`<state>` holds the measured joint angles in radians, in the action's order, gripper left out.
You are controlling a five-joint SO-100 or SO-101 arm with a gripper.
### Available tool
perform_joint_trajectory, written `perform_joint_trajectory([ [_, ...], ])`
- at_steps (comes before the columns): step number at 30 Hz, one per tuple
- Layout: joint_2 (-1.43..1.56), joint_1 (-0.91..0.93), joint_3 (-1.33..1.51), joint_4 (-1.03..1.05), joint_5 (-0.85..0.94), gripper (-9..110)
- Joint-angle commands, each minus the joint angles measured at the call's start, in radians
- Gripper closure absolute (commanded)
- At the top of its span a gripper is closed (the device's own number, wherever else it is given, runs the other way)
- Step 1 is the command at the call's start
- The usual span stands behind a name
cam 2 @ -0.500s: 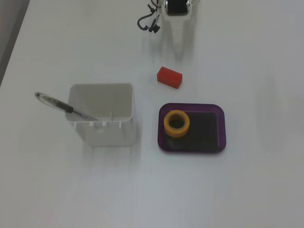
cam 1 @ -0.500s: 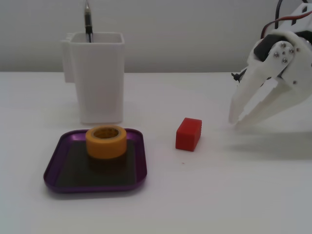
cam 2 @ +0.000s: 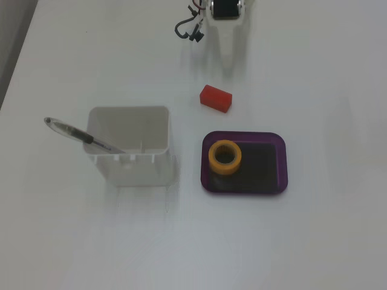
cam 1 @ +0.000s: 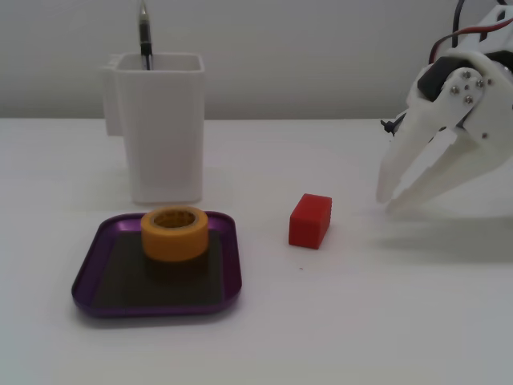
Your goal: Pick up the red cube and place it in the box.
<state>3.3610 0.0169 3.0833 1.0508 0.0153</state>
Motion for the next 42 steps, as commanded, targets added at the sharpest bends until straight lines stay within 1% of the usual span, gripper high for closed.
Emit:
perform_joint_trajectory([
  [1,0.084,-0.008,0.011,-0.012,0.003,102],
  [8,0.084,0.005,-0.009,-0.023,0.003,102],
  [14,0.057,0.005,-0.183,-0.103,-0.002,102],
  [16,-0.002,0.006,-0.213,-0.12,-0.002,102],
  [19,-0.181,0.008,-0.276,-0.147,-0.002,102],
  [21,-0.347,-0.002,-0.388,-0.152,-0.015,102],
  [23,-0.534,-0.005,-0.531,-0.141,-0.069,101],
  [27,-0.916,-0.011,-0.825,-0.043,-0.181,94],
  [32,-1.293,-0.078,-1.109,0.055,-0.322,85],
  [34,-1.391,-0.084,-1.18,0.066,-0.367,84],
  [37,-1.489,-0.072,-1.232,0.064,-0.385,83],
  [42,-1.586,-0.041,-1.229,0.052,-0.391,83],
])
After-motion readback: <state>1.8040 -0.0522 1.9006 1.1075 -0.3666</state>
